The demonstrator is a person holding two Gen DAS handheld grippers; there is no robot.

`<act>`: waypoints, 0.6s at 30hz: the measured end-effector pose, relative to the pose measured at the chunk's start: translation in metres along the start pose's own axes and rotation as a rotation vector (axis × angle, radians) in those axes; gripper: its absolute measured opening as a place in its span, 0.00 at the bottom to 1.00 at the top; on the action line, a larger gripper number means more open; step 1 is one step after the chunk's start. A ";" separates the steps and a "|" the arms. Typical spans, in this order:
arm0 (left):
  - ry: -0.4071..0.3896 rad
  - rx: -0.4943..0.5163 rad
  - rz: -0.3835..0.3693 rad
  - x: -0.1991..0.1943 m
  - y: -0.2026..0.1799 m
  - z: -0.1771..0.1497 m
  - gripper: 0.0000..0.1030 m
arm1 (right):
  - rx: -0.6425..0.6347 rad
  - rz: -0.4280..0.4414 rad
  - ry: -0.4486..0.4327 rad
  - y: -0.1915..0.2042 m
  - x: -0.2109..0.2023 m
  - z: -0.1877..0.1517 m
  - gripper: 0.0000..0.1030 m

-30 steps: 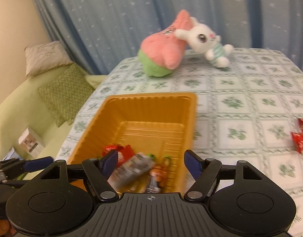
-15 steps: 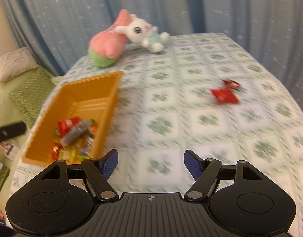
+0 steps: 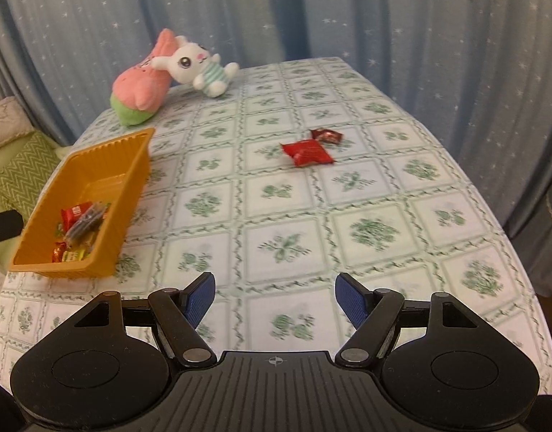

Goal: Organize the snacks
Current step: 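Move both open tools toward the red candies on the tablecloth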

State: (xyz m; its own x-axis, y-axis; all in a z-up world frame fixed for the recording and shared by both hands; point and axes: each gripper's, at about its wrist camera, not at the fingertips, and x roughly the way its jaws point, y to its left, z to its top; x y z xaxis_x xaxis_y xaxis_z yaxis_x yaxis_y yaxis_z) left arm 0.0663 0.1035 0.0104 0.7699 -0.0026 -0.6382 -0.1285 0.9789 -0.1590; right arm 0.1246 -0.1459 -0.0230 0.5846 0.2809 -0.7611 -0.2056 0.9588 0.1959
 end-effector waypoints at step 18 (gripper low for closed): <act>-0.007 0.231 -0.135 0.029 -0.076 0.016 0.94 | 0.024 -0.056 -0.107 -0.045 -0.023 0.026 0.71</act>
State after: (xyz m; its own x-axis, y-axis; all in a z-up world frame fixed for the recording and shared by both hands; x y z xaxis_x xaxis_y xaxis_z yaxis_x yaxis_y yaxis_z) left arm 0.1082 0.0326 0.0160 0.7748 -0.1354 -0.6176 0.1210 0.9905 -0.0653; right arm 0.1410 -0.1948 0.0016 0.6754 0.2280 -0.7013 -0.1521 0.9736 0.1701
